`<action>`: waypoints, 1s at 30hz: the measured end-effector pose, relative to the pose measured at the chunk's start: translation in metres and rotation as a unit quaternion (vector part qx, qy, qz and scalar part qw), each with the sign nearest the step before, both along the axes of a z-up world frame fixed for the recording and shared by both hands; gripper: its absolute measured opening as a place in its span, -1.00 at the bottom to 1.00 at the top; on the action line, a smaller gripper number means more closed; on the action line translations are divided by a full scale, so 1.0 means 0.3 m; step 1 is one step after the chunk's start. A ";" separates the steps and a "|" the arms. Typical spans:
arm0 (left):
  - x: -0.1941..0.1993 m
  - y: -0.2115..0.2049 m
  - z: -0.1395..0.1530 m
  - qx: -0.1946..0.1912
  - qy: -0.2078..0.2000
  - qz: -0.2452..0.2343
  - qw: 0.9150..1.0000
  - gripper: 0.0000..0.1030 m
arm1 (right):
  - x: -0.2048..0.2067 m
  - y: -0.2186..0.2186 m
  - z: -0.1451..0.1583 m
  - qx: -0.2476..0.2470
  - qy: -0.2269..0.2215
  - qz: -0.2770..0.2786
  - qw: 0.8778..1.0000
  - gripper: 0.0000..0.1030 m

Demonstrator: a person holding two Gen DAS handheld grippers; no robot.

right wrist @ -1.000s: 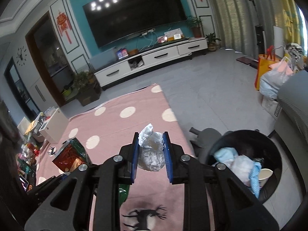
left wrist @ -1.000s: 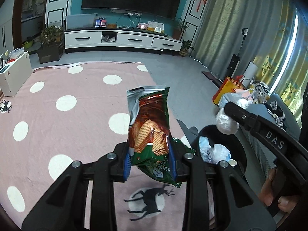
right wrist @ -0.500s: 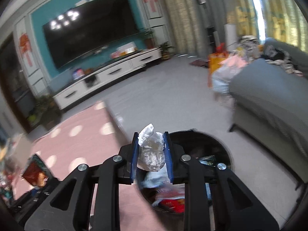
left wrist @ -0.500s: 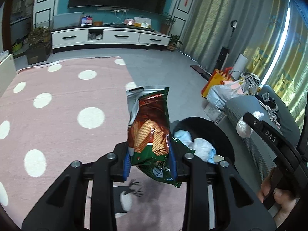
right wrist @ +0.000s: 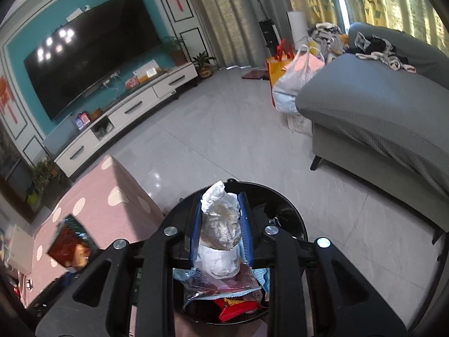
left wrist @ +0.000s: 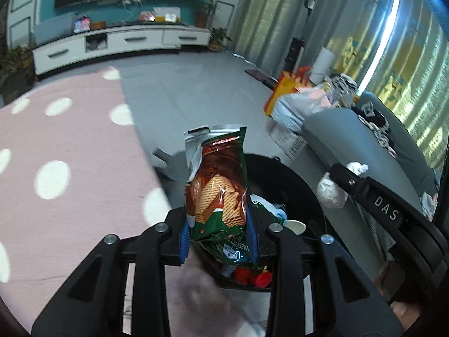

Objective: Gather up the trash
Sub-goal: 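Carry the green snack bag and white foil with both tools over the black bin, then open both tools to drop the snack bag and foil into the bin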

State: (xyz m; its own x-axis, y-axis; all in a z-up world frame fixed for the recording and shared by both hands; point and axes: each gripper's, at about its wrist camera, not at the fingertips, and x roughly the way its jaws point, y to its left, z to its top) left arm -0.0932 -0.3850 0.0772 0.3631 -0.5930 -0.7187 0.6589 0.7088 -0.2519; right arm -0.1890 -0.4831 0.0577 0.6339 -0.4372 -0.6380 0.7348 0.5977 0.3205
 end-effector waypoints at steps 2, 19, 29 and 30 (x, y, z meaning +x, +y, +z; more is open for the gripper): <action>0.003 -0.040 -0.025 0.007 0.003 -0.008 1.000 -0.37 | 0.010 -0.017 -0.018 0.011 0.002 -0.002 1.000 -0.50; 0.012 -0.158 -0.107 0.029 0.012 -0.045 0.999 -0.35 | -0.007 -0.103 -0.099 0.061 0.014 -0.029 0.998 -0.48; 0.007 -0.191 -0.131 0.040 0.012 -0.057 0.997 -0.33 | -0.014 -0.125 -0.111 0.072 0.015 -0.032 0.997 -0.48; 0.011 -0.187 -0.133 0.041 0.013 -0.055 0.998 -0.33 | -0.013 -0.127 -0.114 0.073 0.016 -0.033 0.997 -0.48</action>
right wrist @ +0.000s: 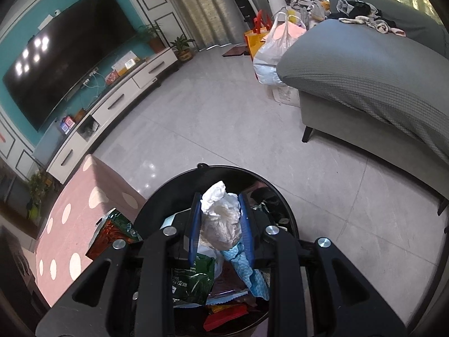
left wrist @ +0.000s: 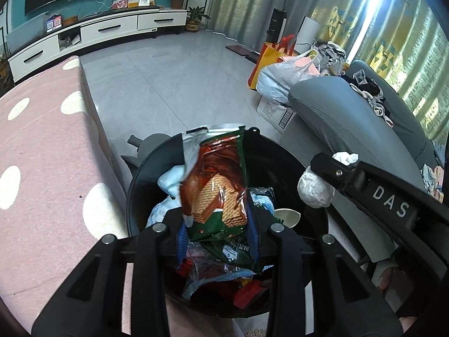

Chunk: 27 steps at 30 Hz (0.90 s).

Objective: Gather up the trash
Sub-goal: 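Open both tools to drop the snack bag and foil into the bin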

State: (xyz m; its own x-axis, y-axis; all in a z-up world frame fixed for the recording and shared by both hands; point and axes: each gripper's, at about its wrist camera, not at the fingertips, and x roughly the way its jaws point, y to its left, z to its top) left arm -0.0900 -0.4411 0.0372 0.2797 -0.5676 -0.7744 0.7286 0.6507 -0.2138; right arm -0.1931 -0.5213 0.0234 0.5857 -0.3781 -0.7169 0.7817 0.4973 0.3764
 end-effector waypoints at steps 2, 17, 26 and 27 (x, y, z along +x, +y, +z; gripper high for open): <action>0.004 0.001 -0.003 -0.001 0.004 0.003 1.000 -0.30 | 0.007 0.003 -0.003 0.001 0.002 0.003 1.000 -0.48; -0.041 0.061 0.088 -0.037 -0.023 0.004 0.999 0.94 | -0.068 0.006 0.053 -0.022 -0.011 -0.039 0.999 0.70; -0.088 0.113 0.176 -0.027 -0.074 0.007 0.997 0.94 | -0.093 0.033 0.103 -0.056 -0.002 -0.050 0.997 0.94; -0.089 0.120 0.184 -0.031 -0.073 0.007 0.997 0.94 | -0.095 0.035 0.106 -0.058 -0.001 -0.051 0.997 0.94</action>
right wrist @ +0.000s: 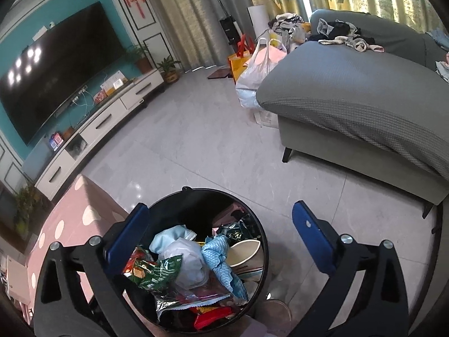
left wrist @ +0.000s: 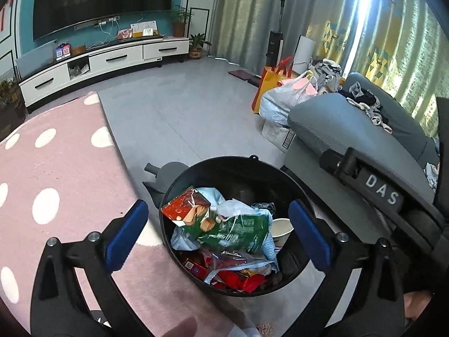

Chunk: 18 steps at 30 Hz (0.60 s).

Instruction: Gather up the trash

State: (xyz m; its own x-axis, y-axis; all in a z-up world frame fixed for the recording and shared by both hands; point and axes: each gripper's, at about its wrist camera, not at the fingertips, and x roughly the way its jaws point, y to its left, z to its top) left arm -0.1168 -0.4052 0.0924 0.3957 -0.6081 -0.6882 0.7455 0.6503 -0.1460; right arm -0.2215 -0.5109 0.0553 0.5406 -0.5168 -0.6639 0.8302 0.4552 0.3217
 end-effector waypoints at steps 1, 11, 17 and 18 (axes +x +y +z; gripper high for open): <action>-0.001 0.008 0.008 -0.003 0.000 0.001 1.000 0.94 | -0.002 0.002 0.004 -0.004 0.003 -0.002 1.000 0.94; -0.020 0.043 0.040 -0.017 0.005 0.000 1.000 0.94 | -0.005 0.016 0.016 -0.016 0.015 -0.009 1.000 0.94; -0.024 0.052 0.045 -0.020 0.004 0.000 1.000 0.94 | -0.001 0.022 0.018 -0.018 0.021 -0.009 1.000 0.94; -0.025 0.053 0.045 -0.022 0.005 0.000 1.000 0.94 | -0.001 0.023 0.018 -0.019 0.023 -0.010 1.000 0.94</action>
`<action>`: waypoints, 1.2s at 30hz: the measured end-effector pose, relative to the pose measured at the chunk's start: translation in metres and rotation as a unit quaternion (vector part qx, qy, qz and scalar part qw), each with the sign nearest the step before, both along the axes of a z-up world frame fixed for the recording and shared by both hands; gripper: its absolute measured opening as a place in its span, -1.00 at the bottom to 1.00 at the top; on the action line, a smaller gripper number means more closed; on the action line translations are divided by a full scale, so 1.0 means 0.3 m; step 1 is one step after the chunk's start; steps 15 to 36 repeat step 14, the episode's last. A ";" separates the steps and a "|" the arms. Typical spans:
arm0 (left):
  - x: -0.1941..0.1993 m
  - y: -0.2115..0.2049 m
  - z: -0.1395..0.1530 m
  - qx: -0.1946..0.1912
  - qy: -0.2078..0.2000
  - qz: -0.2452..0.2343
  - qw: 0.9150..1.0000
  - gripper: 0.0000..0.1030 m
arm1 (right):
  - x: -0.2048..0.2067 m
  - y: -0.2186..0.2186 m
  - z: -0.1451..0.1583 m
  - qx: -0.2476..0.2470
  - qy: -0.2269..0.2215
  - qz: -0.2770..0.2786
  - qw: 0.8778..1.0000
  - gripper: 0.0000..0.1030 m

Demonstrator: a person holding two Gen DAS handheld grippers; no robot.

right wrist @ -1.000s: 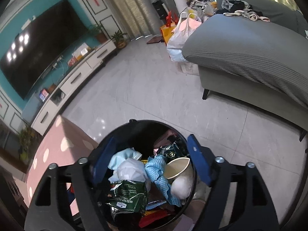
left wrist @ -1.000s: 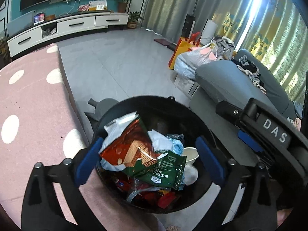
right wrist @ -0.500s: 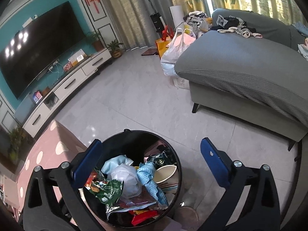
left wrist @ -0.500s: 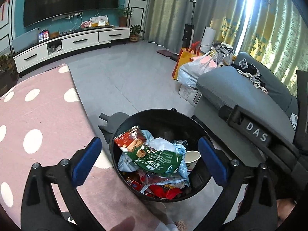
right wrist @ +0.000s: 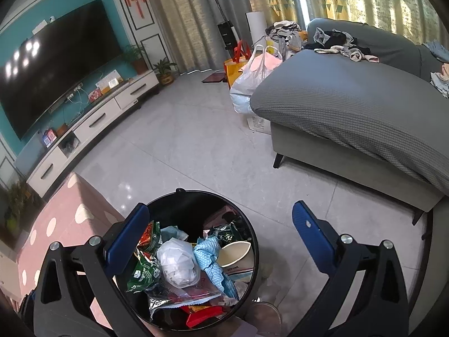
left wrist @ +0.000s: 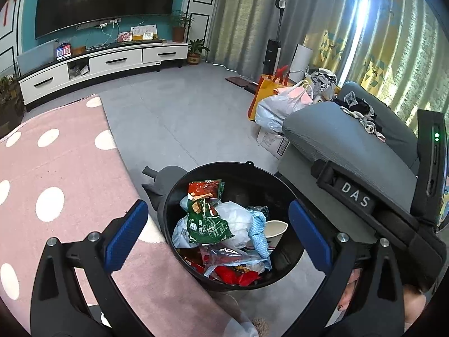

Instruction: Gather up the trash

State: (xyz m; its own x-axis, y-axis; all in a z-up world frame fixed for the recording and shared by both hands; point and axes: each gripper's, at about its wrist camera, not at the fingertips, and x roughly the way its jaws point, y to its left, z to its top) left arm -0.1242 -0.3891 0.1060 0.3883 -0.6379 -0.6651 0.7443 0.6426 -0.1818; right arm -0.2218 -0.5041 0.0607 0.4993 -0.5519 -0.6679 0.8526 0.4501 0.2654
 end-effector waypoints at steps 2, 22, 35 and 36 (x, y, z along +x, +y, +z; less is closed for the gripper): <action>0.000 0.003 0.001 -0.001 0.002 0.000 1.000 0.94 | 0.002 0.002 -0.003 -0.001 0.003 -0.001 1.000 0.94; 0.007 0.016 0.000 -0.004 0.010 0.009 1.000 0.94 | 0.002 0.003 -0.003 -0.003 0.006 -0.001 1.000 0.94; 0.007 0.016 0.000 -0.004 0.010 0.009 1.000 0.94 | 0.002 0.003 -0.003 -0.003 0.006 -0.001 1.000 0.94; 0.007 0.016 0.000 -0.004 0.010 0.009 1.000 0.94 | 0.002 0.003 -0.003 -0.003 0.006 -0.001 1.000 0.94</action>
